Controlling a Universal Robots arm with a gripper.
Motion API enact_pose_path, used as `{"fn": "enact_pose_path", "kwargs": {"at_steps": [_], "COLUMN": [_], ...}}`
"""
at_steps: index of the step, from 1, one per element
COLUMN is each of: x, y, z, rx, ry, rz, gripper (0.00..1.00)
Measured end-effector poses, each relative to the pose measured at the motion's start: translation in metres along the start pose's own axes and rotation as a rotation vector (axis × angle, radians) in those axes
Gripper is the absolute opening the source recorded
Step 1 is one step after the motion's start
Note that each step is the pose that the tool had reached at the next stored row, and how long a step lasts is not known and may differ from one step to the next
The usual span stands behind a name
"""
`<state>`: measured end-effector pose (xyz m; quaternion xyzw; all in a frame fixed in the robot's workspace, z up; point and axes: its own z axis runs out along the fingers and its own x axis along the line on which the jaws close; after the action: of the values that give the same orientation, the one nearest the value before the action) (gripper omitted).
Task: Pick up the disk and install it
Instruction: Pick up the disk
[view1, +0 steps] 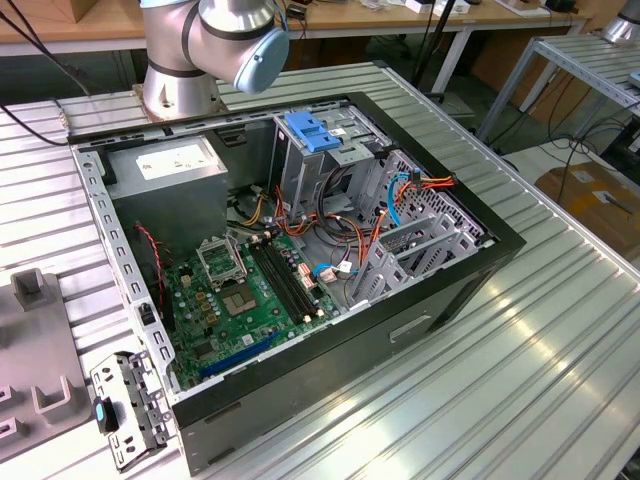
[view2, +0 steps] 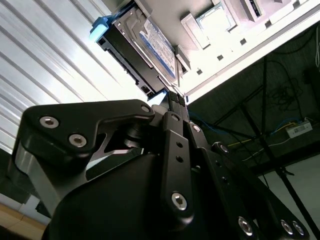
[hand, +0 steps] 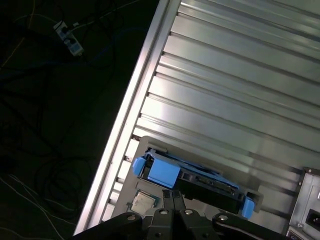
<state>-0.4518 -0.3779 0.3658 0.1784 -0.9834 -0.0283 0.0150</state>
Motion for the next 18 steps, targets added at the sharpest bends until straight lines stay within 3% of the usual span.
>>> {"fn": "enact_pose_path", "kwargs": {"at_steps": [3, 18], "x": [0.0, 0.0], "y": [0.0, 0.0], "z": [0.0, 0.0], "rx": [0.001, 0.0012], "ry": [0.0032, 0.0037], "rz": [-0.05, -0.06], "gripper": [0.11, 0.11]}}
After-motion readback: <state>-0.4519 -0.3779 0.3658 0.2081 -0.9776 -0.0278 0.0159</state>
